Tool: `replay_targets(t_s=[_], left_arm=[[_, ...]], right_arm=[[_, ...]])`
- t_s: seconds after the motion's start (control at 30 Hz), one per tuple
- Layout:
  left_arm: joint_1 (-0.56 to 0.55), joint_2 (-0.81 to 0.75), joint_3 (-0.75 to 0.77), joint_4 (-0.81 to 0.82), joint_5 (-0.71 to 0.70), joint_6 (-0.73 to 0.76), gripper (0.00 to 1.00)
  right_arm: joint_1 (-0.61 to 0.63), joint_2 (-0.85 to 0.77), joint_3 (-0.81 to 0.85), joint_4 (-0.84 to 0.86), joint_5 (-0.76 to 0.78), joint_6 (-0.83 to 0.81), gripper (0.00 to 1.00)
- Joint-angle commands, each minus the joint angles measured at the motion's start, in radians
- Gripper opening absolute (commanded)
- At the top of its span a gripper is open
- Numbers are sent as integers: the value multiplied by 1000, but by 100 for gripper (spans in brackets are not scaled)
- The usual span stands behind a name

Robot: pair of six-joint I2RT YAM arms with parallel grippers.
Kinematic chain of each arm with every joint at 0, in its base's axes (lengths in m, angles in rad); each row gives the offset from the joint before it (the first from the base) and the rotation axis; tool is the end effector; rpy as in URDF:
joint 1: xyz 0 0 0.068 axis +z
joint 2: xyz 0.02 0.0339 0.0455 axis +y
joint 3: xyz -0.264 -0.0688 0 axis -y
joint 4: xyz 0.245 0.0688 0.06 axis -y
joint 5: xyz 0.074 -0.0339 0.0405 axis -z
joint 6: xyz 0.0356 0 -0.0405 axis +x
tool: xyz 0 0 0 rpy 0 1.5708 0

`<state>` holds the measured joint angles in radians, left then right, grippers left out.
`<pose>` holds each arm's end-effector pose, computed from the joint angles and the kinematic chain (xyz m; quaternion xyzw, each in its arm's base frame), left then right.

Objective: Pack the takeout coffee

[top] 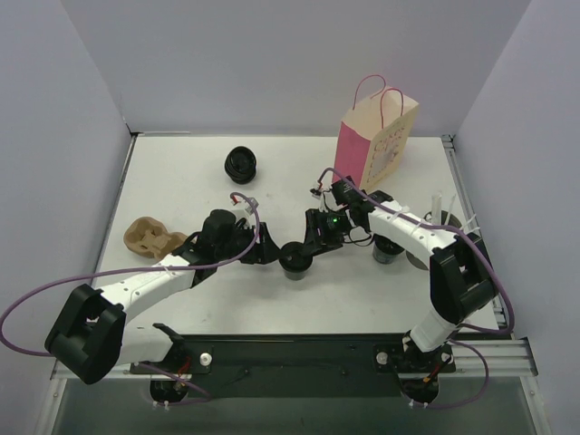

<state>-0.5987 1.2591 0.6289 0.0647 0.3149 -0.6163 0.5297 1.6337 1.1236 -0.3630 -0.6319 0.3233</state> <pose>0.2114 -0.1575 0.2111 0.0679 0.8661 -0.3844 0.3122 0.2877 0.1928 0.2310 -0.1977 0.8776 0.4003 0.1750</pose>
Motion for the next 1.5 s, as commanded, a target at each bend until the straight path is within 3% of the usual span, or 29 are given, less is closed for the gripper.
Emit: replay_targets(t_s=[0.0, 0.3, 0.7, 0.97, 1.47], left_arm=[[-9, 10, -11, 40, -23, 15, 71], [-9, 37, -20, 52, -33, 20, 69], [-10, 60, -20, 55, -46, 32, 67], [-10, 51, 12, 15, -65, 41, 67], [-10, 48, 18, 49, -88, 47, 68]], right_arm=[[13, 2, -50, 61, 20, 20, 41], [13, 0, -80, 98, 28, 51, 39], [12, -26, -73, 131, -9, 82, 49], [12, 26, -80, 145, 24, 86, 39], [13, 40, -145, 196, 54, 112, 36]])
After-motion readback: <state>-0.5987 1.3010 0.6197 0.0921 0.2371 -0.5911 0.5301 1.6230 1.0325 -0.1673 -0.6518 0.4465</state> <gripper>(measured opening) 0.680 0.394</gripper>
